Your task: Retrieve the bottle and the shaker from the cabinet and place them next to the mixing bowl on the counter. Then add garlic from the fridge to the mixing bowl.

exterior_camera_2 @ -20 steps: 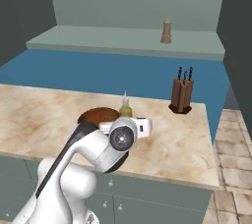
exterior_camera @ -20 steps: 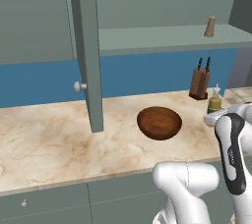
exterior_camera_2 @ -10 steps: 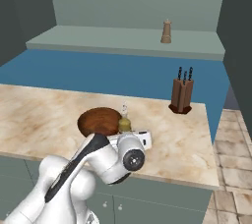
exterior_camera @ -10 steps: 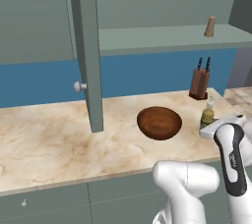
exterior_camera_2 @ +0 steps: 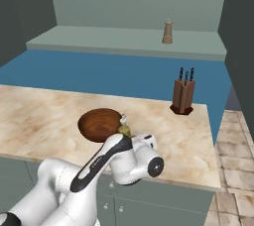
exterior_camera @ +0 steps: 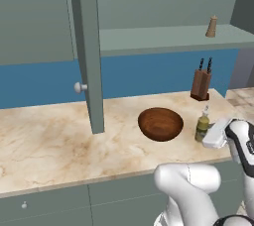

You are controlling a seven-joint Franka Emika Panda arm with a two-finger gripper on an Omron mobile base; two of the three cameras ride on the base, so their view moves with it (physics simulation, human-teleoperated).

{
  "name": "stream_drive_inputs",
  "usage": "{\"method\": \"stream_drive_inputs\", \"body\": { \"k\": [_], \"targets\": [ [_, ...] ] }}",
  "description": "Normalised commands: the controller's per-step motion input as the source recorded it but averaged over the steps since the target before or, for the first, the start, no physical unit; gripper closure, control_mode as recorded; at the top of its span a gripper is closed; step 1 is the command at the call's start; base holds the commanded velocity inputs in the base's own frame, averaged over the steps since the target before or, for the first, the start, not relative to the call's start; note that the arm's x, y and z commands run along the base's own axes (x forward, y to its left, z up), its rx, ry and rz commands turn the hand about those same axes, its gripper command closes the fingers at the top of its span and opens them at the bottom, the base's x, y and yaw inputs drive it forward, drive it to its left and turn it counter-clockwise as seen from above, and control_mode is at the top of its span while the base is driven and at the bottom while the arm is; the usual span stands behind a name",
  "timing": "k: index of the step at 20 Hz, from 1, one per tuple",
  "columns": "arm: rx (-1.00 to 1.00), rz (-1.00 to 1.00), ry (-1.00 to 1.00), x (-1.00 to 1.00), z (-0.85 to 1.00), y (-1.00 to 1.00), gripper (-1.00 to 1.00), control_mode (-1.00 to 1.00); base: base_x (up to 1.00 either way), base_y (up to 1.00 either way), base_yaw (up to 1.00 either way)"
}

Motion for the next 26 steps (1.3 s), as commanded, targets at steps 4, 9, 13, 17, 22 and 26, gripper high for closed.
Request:
{"method": "stream_drive_inputs", "body": {
  "k": [4, 9, 13, 17, 22, 26],
  "targets": [
    [0.0, 0.21, 0.1, 0.38, 0.0, 0.0, 1.0, -1.0, 0.0, 0.0, 0.0],
    [0.0, 0.18, 0.03, 0.56, -0.09, -0.1, 1.0, -1.0, 0.0, 0.0, 0.0],
    [0.0, 0.13, -0.04, 0.45, -0.34, -0.39, 1.0, -1.0, 0.0, 0.0, 0.0],
    [0.0, 0.13, -0.03, 0.36, -0.25, -0.19, 1.0, -1.0, 0.0, 0.0, 0.0],
    [0.06, 0.02, -0.08, 0.28, -0.08, 0.0, 1.0, -1.0, 0.0, 0.0, 0.0],
    [0.1, 0.0, -0.05, 0.34, -0.08, 0.0, 1.0, -1.0, 0.0, 0.0, 0.0]
  ]
}}
